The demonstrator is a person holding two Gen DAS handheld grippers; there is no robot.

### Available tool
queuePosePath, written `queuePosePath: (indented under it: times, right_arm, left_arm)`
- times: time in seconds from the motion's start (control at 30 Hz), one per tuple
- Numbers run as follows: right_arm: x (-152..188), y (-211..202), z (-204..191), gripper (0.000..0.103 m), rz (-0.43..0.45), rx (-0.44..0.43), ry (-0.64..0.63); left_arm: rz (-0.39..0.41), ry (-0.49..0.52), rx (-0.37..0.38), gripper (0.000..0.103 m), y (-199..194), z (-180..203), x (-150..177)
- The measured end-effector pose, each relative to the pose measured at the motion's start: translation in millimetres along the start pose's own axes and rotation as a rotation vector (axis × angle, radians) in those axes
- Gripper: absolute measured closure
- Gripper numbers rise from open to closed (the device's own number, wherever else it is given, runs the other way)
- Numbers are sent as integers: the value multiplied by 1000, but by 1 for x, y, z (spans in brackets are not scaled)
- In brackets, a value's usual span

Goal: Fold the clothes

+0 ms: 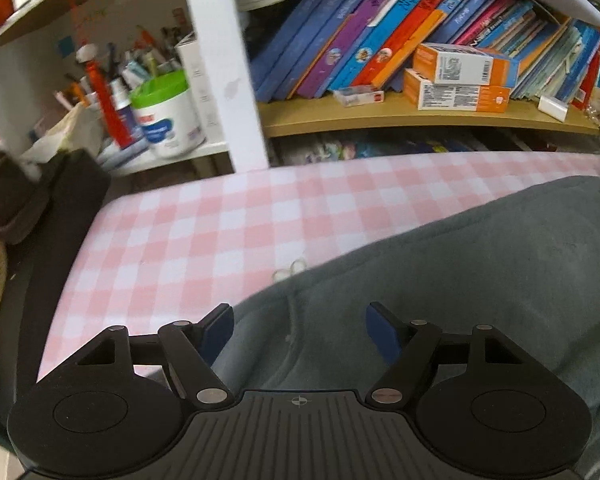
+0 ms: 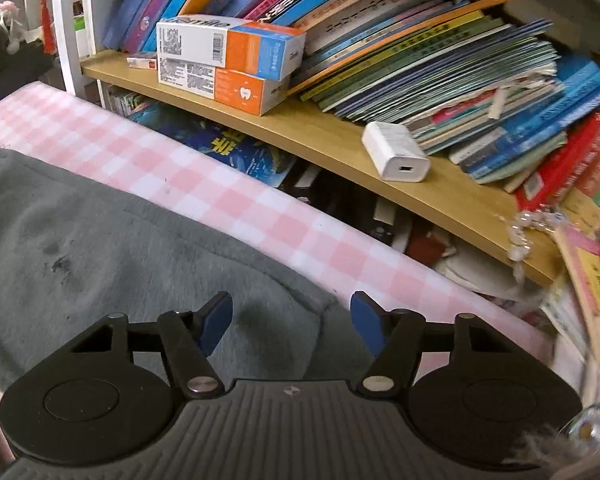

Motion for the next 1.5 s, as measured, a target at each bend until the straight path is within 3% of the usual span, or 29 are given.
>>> queuePosePath:
  times: [0.37,0.5,0.63,0.77,0.93,1.03,1.1,1.2,1.33,1.5]
  right_arm:
    - [3,24,2,38,-5,-67,-9]
    - [2,27,3,36,6,-83,-20]
    - [1,28,3,34,15,-86,-33]
    - [2,29,6,22,20,-95,-4]
    - [4,30,10,24,25,-108,42]
    - [5,30,12,31,28,-119,67]
    - [4,28,9,60,25,-159,75]
    - [4,24,3,84,11,-189,86]
    - [10,17,-2,88,-6,-172,97]
    - [16,-5,-10,89,41,-78,65]
  left_arm:
    - [-61,-11,10,28,37,-2,3]
    - [-66,-40,27,17,43,-8,6]
    - [-86,-75,54,13,47,-13,6]
    - [-89,-65,47,10,49,-13,5]
    - [-86,-88,46,10,51,-13,6]
    - [-95,-101,51,11,51,-13,6]
    - [-97,-96,62,18,49,-12,6]
    - [-103,-69,92,37,44,-8,5]
    - [-124,-52,141,75,37,-10,6]
    - [-78,23,131,86,21,-2,5]
Point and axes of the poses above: each gripper's, at about its wrist camera, not at the fingertips, and y roughly the way its jaws point, z to its right, x to its underside, the point moved 8 cm from there along y, roughly the way its jaws point, and after that the axes turned 4 degrees about -x, right-handed, at the moved point
